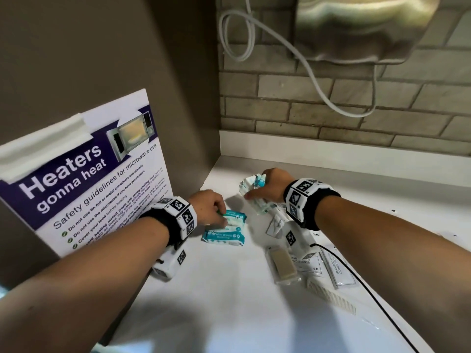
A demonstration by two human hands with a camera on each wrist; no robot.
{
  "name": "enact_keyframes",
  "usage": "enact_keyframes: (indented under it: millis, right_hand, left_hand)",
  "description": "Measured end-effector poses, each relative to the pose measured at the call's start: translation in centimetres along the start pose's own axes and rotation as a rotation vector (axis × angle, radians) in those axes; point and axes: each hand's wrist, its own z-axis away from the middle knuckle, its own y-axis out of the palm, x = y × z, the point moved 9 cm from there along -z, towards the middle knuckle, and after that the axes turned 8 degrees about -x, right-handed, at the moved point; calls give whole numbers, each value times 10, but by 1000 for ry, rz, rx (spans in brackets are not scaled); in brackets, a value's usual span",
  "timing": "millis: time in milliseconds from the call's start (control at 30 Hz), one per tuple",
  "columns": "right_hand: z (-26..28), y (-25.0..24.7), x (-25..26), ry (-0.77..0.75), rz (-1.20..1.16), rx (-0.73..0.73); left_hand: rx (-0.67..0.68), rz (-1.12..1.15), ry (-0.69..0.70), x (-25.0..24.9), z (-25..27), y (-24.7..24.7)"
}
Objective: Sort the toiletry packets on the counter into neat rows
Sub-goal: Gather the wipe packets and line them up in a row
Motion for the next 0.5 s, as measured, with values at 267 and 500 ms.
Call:
enact_keyframes:
  millis: [267, 500]
  right_hand:
    - [-4, -3, -9, 16, -23, -8]
    - [-14, 0, -13, 60, -56, -29]
  left_hand:
    - [119, -233, 45, -12, -13, 15]
    - [87, -194, 34, -13, -33, 17]
